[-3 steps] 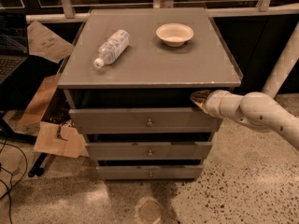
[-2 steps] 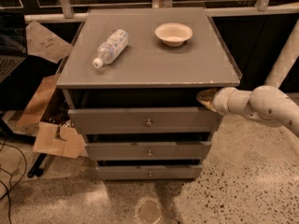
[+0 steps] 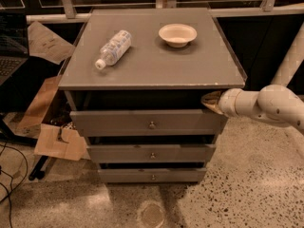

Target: Open top drawer

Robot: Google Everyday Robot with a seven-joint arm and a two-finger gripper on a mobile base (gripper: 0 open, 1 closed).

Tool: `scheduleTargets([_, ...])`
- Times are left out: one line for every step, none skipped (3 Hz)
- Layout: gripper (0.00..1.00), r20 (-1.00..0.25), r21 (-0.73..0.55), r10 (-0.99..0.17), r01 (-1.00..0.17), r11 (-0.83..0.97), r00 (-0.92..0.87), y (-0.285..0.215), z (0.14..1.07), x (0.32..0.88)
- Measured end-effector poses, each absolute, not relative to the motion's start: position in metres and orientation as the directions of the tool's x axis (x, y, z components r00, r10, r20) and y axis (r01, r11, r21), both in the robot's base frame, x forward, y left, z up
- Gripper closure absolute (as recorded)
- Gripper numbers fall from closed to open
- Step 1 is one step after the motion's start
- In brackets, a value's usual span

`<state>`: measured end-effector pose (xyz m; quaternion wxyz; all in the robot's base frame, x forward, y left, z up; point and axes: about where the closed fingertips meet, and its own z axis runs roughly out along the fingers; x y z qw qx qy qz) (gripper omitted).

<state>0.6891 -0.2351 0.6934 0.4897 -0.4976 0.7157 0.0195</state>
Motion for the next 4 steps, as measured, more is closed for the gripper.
scheduleTargets([1.0,-0.713,-0.45,-0.701,-0.758,0.472,-0.013,-0.235,0.6942,0.6837])
scheduleTargets([1.0,-0.699,-0.446,-0.715,-0.785,0.429,0.006,-0.2354,0.6901,0.6786])
scheduleTargets([1.0,-0.698,-0.447,-0.716,-0.784,0.431,0.004,-0.2352,0.6901,0.6787])
scheduleTargets([1.0,-0.68,-0.457,-0.733,-0.76,0.462,-0.036,-0.2314,0.6902,0.6805])
